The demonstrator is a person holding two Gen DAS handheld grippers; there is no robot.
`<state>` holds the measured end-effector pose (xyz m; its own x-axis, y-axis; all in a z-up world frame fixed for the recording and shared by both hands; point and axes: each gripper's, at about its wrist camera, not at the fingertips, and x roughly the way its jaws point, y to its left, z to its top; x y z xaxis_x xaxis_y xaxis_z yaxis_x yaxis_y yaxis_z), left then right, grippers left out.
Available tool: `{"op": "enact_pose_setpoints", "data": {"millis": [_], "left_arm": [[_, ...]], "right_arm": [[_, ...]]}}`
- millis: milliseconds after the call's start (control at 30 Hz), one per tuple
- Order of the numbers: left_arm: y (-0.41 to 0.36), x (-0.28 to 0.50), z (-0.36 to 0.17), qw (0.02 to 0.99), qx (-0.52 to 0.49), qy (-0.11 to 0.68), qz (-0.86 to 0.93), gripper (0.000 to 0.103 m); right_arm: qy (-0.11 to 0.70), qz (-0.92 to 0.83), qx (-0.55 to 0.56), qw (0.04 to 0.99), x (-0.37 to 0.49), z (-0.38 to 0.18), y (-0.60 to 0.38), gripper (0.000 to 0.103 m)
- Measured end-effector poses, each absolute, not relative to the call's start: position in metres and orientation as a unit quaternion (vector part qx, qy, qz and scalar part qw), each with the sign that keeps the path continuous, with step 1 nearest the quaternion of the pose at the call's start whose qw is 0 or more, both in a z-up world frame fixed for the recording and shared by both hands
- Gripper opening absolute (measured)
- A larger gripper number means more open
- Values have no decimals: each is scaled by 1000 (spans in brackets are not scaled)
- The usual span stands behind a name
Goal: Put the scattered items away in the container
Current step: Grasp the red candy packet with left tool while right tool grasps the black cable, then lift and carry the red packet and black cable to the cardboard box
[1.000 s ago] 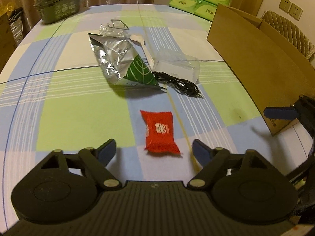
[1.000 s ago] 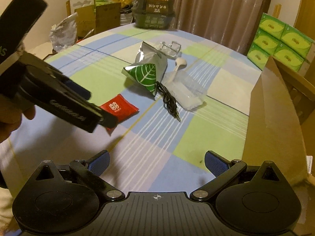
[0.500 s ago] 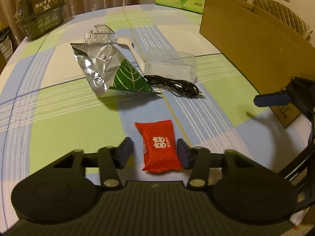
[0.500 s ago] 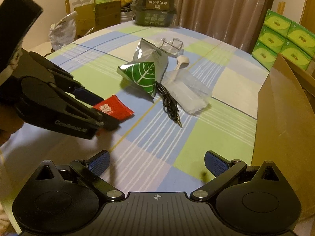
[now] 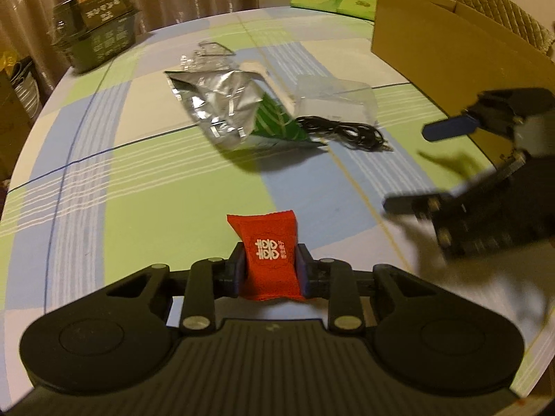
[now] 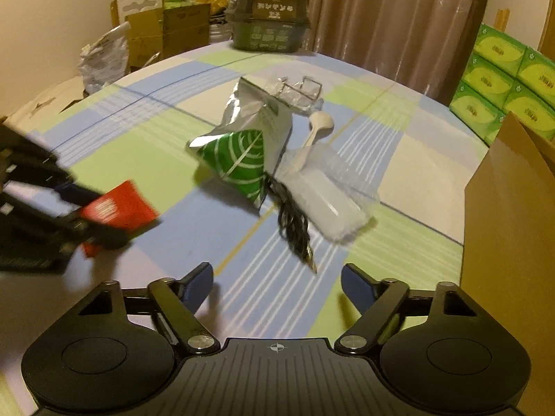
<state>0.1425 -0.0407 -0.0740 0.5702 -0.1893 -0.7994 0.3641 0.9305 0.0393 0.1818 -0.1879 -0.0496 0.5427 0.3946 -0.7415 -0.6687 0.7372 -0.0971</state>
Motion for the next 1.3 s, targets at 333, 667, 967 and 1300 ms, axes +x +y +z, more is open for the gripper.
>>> {"op": "enact_pose_setpoints", "data": {"millis": [333, 667, 967, 1300], "left_arm": [[-26, 139, -76, 889, 83, 427, -144, 29], [-24, 137, -76, 891, 80, 424, -138, 35], [-32, 118, -73, 881, 83, 432, -172, 27], [-38, 108, -73, 882, 111, 429, -163, 33]], "right_arm": [[371, 311, -183, 856, 222, -57, -166, 38], [396, 307, -147, 853, 197, -52, -177, 14], [411, 304, -139, 848, 131, -47, -206, 14], [396, 306, -149, 853, 124, -50, -209, 21]]}}
